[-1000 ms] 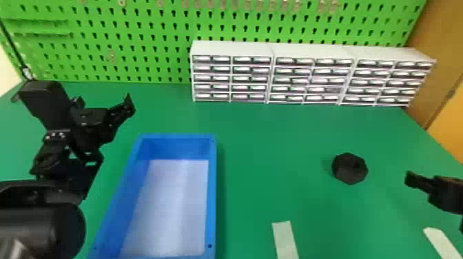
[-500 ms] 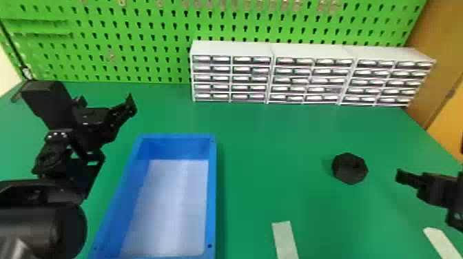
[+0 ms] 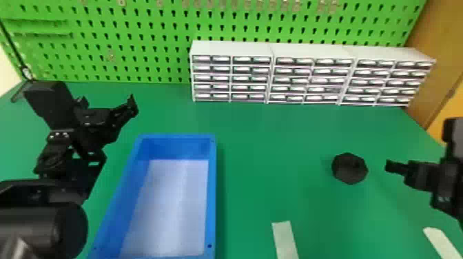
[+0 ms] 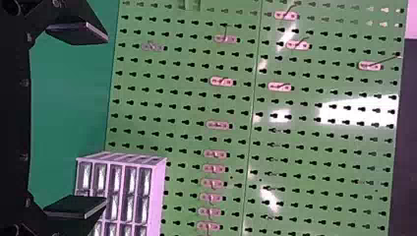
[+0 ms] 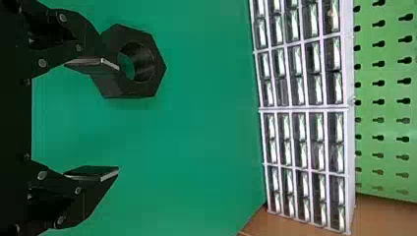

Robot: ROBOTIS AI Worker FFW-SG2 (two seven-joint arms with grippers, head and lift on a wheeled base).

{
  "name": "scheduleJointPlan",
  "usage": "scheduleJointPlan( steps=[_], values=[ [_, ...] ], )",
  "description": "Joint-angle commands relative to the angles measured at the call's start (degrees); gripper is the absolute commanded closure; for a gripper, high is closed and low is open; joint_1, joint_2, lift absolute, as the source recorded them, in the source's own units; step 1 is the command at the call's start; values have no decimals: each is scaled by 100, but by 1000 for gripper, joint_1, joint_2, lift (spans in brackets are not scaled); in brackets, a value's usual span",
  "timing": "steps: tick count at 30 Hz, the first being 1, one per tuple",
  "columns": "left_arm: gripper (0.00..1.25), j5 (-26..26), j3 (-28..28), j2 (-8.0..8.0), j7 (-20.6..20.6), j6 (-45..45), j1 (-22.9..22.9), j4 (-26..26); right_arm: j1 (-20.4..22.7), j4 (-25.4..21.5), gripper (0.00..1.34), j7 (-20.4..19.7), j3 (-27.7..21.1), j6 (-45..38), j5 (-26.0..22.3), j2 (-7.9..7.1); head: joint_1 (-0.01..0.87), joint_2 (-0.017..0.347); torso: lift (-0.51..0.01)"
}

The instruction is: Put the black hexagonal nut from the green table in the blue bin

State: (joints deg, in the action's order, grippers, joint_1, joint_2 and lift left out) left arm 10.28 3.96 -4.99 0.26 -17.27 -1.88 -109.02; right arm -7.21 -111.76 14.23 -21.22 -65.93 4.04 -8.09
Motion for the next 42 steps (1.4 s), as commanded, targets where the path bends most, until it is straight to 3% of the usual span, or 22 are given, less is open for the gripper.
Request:
scheduleJointPlan(
  steps=[1,12,23,42],
  values=[
    [125,0,0,-2,0,-14,-5,3,-237,295,521,0,171,-42,-35,-79,692,8,-97],
    [125,9,-9,-2,0,-31,12,3,-632,937,519,0,453,10,-185,-220,692,8,-97],
    [125,9,-27,-2,0,-49,4,12,-1019,1367,518,0,804,-95,-571,-483,692,8,-97],
    [125,18,-44,-11,0,-66,4,21,-1397,2044,516,0,1129,-139,-571,-431,692,8,-97]
  ],
)
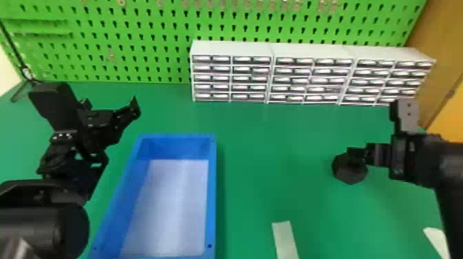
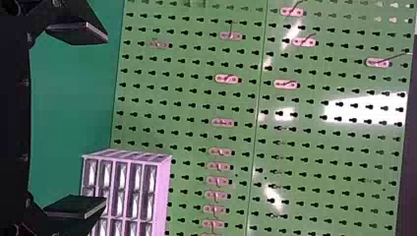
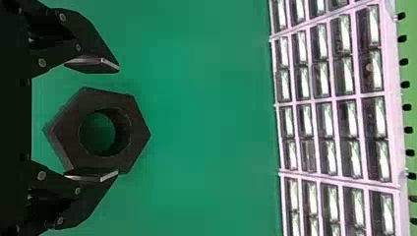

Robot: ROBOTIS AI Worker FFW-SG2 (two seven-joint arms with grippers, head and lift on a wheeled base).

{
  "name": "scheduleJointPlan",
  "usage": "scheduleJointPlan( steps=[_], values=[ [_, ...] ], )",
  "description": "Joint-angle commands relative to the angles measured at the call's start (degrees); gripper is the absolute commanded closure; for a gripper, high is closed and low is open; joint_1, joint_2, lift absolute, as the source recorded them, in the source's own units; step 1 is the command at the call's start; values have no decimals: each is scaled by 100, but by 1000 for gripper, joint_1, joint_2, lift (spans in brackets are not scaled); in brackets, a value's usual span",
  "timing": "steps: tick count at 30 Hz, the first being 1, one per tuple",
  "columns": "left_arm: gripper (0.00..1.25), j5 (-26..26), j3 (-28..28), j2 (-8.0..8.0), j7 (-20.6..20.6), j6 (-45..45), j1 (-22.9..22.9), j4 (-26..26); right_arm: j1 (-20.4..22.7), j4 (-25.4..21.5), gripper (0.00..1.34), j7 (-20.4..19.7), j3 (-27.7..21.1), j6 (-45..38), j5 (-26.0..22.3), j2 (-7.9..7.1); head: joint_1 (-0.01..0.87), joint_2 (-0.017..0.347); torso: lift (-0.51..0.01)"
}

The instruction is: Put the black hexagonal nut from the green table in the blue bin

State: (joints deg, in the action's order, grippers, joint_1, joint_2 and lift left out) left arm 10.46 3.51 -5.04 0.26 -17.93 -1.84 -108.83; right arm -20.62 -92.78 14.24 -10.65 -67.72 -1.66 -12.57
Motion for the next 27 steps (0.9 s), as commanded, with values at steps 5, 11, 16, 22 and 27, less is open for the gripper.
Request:
scheduleJointPlan(
  steps=[5,11,16,22,27],
  values=[
    [125,0,0,3,0,0,0,2,-100,349,516,0,142,189,-1,9,692,8,-97],
    [125,0,0,3,0,0,0,2,-188,586,516,9,204,312,-1,1,692,8,-97],
    [125,0,-9,-6,0,0,0,2,-249,744,516,9,248,418,-19,1,692,8,-97],
    [125,0,-9,-6,0,0,0,11,-328,876,516,27,345,479,-54,1,692,8,-97],
    [125,0,-17,-6,0,0,0,11,-372,973,516,44,432,585,-54,9,692,8,-97]
  ],
)
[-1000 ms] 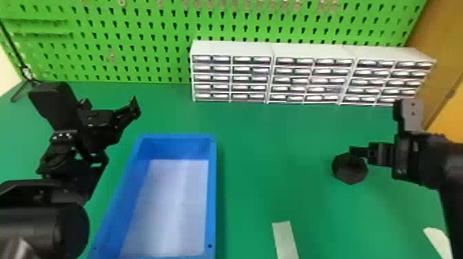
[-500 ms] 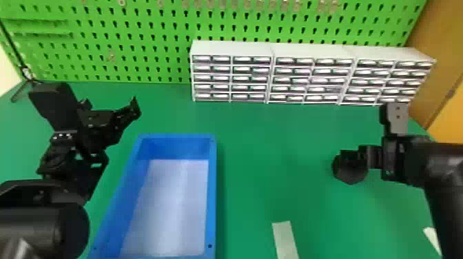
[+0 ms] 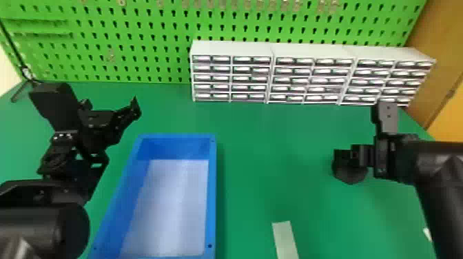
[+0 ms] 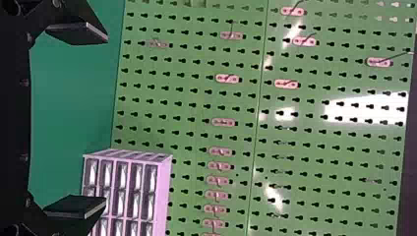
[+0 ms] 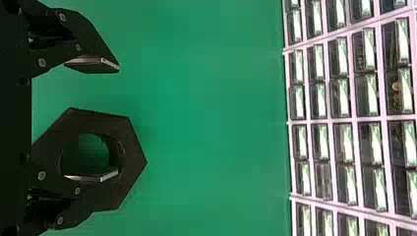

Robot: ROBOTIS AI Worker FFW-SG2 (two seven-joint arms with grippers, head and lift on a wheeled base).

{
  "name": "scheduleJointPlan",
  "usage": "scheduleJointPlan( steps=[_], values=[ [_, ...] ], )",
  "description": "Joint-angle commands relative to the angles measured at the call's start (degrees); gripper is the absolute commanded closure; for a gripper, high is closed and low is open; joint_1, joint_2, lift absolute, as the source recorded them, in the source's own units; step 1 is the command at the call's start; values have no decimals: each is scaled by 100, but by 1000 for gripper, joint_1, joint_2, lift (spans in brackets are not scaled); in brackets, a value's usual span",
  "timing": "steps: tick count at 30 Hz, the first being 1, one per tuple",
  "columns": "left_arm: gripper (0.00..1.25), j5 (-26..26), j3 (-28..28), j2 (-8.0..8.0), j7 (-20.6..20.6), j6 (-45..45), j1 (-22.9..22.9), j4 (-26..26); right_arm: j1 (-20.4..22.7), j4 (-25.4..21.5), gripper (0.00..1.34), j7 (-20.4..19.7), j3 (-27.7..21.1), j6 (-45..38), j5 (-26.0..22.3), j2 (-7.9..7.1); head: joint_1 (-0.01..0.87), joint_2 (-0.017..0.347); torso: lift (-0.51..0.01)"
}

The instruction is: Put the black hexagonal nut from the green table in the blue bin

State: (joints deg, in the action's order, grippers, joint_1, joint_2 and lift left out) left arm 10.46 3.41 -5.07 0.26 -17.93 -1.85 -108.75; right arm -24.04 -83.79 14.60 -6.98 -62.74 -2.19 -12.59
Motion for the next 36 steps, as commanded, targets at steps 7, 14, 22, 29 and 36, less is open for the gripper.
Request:
scheduleJointPlan(
  steps=[7,14,22,29,36],
  values=[
    [125,9,-7,-2,0,0,9,11,-48,205,516,16,82,156,0,46,692,8,-97],
    [125,9,-7,-2,0,0,9,11,-57,284,516,16,126,192,8,73,692,8,-97],
    [125,26,-7,-2,0,0,9,11,-57,416,516,16,135,297,35,81,692,8,-97],
    [125,26,-16,-2,0,0,0,11,-66,583,515,16,179,420,35,81,692,8,-97],
    [125,35,-7,-2,0,0,9,20,-66,671,516,25,179,447,35,81,692,8,-97]
  ],
)
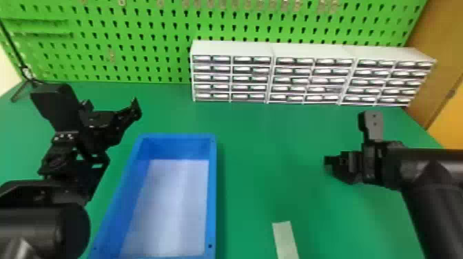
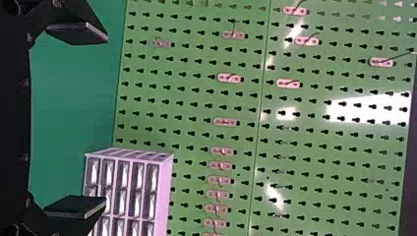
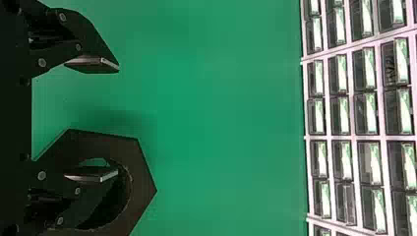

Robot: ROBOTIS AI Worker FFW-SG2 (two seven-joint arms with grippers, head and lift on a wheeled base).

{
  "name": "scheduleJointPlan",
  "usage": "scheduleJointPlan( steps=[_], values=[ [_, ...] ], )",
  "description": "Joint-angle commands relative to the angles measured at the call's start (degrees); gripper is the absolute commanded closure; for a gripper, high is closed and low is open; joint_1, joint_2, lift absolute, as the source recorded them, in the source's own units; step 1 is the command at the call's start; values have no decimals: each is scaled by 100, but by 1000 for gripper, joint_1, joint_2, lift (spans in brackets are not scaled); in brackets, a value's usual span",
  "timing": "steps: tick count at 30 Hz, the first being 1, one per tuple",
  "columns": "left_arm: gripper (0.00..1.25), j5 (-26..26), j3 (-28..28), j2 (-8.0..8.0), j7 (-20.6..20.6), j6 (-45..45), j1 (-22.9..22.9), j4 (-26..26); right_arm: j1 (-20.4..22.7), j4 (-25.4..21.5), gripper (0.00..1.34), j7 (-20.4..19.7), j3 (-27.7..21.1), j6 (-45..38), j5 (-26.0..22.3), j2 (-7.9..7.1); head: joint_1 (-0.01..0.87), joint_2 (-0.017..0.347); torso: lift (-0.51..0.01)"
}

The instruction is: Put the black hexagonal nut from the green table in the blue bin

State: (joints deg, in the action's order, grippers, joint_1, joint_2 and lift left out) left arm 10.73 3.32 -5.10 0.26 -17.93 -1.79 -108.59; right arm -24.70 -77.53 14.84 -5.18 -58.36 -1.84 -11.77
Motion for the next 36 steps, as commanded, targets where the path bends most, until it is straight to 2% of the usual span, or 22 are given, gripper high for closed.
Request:
scheduleJointPlan(
  steps=[1,36],
  values=[
    [125,-1,-7,0,0,0,3,4,0,54,516,1,-1,18,9,0,692,8,-97],
    [125,69,2,0,0,0,3,13,114,203,516,1,-1,106,79,35,692,8,-97]
  ],
)
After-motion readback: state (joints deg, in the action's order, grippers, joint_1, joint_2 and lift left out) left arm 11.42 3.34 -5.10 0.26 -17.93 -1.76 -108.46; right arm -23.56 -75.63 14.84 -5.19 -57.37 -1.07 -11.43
